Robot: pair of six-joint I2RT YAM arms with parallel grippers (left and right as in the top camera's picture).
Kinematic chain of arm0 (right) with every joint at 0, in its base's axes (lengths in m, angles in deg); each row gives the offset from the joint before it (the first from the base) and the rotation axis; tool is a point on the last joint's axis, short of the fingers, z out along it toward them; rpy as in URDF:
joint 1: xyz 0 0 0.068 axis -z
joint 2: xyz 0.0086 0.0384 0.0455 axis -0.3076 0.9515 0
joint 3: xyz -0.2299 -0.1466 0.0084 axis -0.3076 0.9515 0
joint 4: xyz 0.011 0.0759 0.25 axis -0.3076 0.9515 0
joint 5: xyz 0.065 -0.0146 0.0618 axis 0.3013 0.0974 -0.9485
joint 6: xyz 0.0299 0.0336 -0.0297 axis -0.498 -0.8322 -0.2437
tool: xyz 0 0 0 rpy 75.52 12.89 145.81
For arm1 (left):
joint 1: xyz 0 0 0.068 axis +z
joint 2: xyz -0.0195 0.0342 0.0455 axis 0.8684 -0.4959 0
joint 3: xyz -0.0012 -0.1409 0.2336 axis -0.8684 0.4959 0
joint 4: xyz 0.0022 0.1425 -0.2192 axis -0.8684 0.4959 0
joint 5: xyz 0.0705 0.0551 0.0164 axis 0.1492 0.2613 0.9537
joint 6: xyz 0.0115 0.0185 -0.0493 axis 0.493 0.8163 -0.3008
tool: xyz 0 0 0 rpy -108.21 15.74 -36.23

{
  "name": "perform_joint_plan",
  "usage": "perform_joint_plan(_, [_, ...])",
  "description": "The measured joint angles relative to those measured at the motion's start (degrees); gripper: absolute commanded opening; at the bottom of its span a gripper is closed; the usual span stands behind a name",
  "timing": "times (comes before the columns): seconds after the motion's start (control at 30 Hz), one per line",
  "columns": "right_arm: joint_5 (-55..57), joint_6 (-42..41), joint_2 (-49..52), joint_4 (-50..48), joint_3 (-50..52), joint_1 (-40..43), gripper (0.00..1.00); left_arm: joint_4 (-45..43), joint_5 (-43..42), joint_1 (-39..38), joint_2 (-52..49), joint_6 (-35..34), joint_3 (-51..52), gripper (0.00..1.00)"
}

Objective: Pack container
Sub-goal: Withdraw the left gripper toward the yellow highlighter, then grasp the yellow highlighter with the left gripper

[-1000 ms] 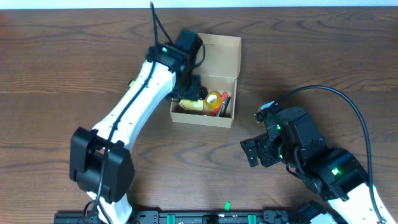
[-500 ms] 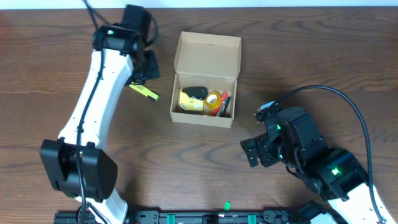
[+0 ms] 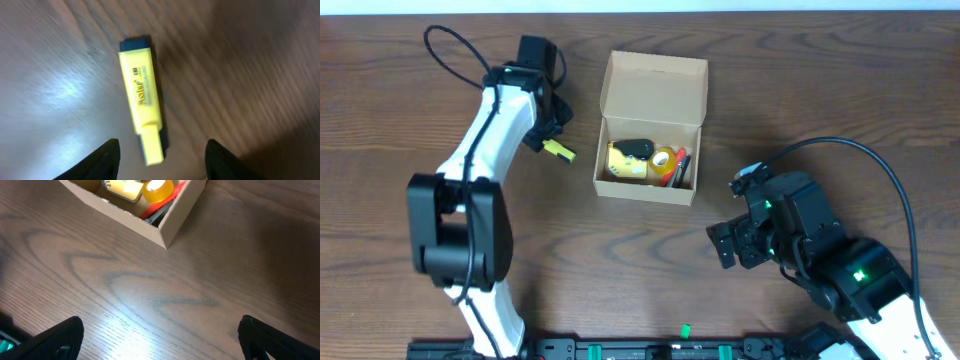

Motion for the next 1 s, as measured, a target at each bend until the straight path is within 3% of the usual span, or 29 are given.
perform_joint_plan(0.17, [0.00,-0.02,0.00,-0.02,0.00,0.00,0.99,-1.11,-3.43,0.11,-6.16,-9.29,0.39,0.54])
perform_joint_plan(0.3, [0.00,0.00,0.00,0.00,0.00,0.00,0.99,-0.70,-4.15,0.11,-7.30,-12.92,0.61,0.57])
perform_joint_plan(0.8, [0.00,0.00,0.00,0.00,0.00,0.00,0.99,-0.15,-3.93,0.48,-7.82,-14.51,0.59,0.45])
perform_joint_plan(1.0, [0.00,0.00,0.00,-0.02,0.00,0.00,0.99,-0.09,-3.96,0.48,-7.82,-14.53,0.59,0.31])
